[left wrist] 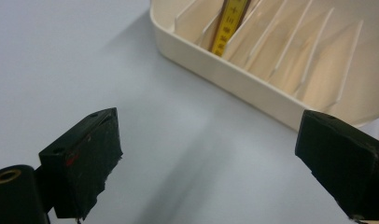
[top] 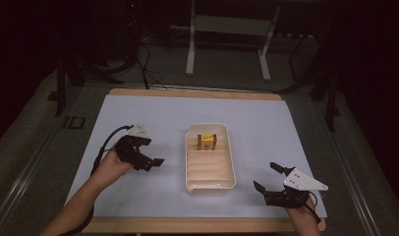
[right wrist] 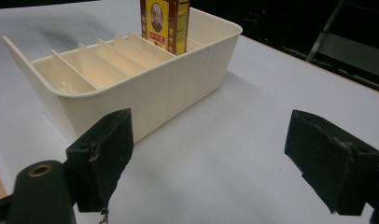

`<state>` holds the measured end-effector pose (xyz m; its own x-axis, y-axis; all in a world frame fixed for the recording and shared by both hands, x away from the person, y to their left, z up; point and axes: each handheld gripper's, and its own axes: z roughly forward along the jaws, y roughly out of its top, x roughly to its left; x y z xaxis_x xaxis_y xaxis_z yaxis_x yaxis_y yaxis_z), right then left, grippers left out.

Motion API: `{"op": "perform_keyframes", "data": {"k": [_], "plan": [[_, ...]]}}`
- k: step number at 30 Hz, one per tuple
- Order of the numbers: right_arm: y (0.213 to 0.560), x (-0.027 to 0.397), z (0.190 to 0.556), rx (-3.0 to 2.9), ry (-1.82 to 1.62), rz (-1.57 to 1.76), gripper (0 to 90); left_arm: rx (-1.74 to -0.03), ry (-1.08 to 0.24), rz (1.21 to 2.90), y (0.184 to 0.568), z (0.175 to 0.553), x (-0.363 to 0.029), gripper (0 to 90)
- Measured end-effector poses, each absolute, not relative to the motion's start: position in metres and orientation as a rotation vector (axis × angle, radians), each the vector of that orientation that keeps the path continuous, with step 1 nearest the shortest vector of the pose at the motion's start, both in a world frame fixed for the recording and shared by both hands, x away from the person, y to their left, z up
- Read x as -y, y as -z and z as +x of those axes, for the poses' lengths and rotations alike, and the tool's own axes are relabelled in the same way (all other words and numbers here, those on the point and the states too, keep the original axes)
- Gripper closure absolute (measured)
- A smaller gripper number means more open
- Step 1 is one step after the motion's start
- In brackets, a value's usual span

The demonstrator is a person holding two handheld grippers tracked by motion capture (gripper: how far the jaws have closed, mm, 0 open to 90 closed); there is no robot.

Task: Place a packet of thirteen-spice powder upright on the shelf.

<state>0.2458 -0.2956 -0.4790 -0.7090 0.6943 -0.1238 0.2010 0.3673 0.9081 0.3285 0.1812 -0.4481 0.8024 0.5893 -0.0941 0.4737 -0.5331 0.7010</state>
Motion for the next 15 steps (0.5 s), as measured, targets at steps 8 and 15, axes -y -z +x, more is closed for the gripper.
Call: {"op": "perform_keyframes", "data": {"k": [8, 15], "plan": [[0.479, 0.295, 0.246, -2.132, -1.309, 0.769, 15.4, -0.784, -0.191, 2.22, 0.461, 0.298, -0.174, 7.4], [0.477, 0.298, 0.246, -2.112, -1.301, 0.795, 15.4, -0.836, -0.236, 2.106, 0.47, 0.274, -0.174, 7.4]]}}
